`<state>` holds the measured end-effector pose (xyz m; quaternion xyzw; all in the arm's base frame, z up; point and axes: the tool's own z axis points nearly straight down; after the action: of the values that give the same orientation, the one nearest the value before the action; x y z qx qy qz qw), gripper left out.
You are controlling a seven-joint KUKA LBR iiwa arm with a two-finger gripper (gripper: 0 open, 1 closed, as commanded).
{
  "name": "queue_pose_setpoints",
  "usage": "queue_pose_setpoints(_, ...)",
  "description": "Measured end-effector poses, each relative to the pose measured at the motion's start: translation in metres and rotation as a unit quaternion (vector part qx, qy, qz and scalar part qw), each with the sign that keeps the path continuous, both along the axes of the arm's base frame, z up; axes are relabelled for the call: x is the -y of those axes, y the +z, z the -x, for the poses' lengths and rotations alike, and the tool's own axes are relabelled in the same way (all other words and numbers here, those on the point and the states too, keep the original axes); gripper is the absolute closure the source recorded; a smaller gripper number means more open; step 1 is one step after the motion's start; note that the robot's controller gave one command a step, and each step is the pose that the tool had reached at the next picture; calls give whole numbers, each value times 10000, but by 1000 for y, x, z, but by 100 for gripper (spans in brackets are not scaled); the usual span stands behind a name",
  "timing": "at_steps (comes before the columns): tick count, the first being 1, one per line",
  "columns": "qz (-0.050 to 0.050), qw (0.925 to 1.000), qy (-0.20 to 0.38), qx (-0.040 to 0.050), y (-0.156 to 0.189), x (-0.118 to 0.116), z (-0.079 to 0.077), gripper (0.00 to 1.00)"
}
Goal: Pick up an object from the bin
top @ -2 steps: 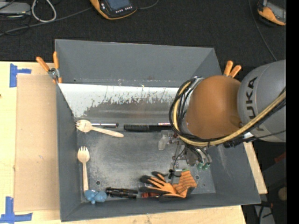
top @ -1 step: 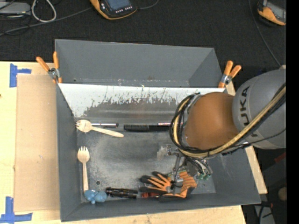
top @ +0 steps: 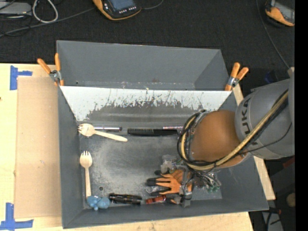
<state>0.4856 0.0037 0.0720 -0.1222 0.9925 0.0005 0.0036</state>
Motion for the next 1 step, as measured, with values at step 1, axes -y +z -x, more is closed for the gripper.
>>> queue_pose_setpoints(1, -4, 10000, 1, -30, -2, -8, 11, 100)
